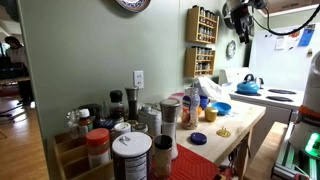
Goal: Put the blue lid on the open container
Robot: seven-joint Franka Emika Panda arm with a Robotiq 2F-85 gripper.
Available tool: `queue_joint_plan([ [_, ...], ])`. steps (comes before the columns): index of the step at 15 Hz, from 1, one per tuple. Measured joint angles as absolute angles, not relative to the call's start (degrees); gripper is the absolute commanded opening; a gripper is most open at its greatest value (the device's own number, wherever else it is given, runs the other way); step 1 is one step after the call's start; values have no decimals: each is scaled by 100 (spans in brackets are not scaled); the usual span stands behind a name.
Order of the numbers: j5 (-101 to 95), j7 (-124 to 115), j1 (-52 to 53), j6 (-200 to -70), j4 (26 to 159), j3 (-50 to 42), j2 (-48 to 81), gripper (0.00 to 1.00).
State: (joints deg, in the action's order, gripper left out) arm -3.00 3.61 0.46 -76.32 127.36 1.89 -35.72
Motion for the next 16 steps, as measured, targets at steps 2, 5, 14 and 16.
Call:
queue_joint_plan([
  [2, -300, 361, 46, -7632, 12736, 189, -3572, 100],
  [5, -293, 380, 78, -7632, 12736, 205, -3569, 100],
  [14, 844, -1300, 1071, -7764, 12672, 2111, -3011, 100],
  [16, 864, -1817, 1152, -7909, 12549, 2492, -2700, 100],
])
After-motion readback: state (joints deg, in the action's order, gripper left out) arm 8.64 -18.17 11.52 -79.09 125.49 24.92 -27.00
